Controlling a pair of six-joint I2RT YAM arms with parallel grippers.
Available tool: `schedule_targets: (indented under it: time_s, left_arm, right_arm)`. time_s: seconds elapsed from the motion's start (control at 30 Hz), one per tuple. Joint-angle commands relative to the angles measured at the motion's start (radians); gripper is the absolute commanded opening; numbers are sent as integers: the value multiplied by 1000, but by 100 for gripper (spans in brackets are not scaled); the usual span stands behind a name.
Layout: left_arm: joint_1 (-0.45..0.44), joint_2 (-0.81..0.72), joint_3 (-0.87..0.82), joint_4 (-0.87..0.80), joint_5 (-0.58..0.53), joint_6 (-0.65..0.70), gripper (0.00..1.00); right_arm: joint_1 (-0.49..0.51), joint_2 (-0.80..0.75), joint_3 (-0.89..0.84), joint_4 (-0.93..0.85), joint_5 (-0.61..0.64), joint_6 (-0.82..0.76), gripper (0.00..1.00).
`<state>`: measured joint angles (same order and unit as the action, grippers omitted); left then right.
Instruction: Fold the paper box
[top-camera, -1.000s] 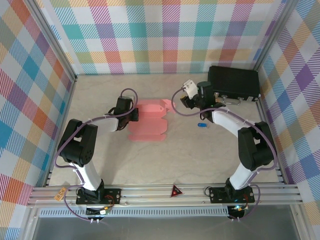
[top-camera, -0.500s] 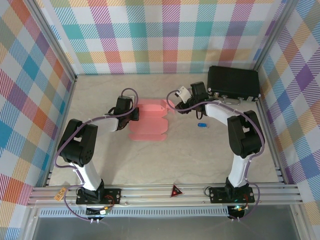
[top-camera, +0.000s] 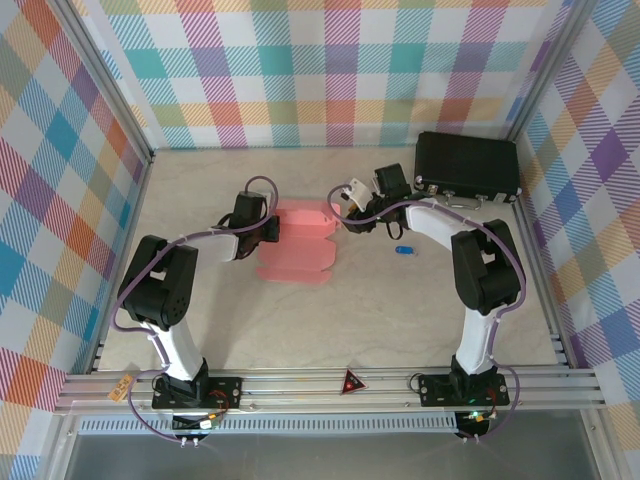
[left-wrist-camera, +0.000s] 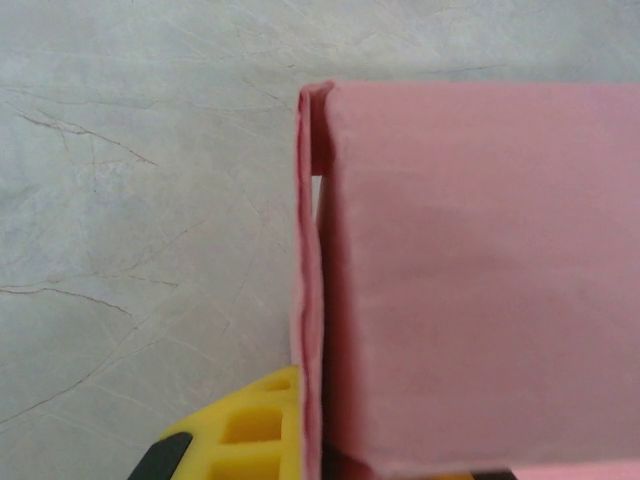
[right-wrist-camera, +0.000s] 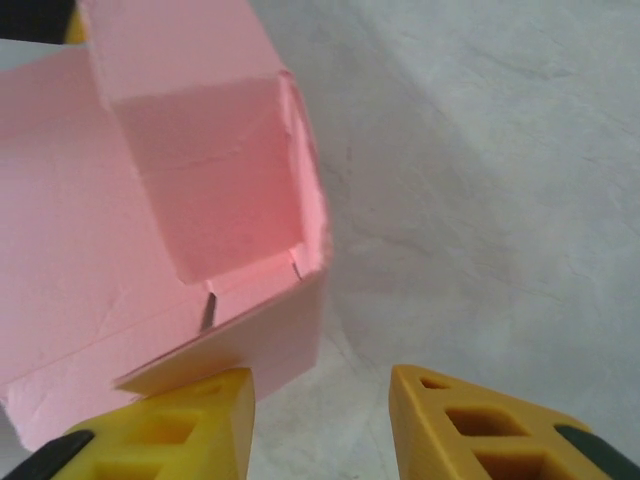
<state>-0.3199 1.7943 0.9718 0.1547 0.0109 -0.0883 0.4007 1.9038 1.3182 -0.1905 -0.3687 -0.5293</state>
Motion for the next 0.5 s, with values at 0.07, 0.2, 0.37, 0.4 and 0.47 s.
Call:
schedule_targets:
  time_s: [0.07,0.2,0.37,0.4,0.47]
  left_arm:
    - [-8,14,34,-12,21,12,0]
    - [-8,17,40,-15,24,13,0]
    - [-8,23,49,-26,27,15,0]
    - [-8,25,50,-27,29,14,0]
    - [-8,26,53,-27,29,15,0]
  right_arm:
    - [14,17,42,-51,-119,-40,39]
    - [17,40,82,-110,-164,-55,38]
    - [22,65,115,-156,-204,-63,36]
    - [23,69,121,-169,-214,-69,36]
    - [23,78,133,-190,-229,-73,36]
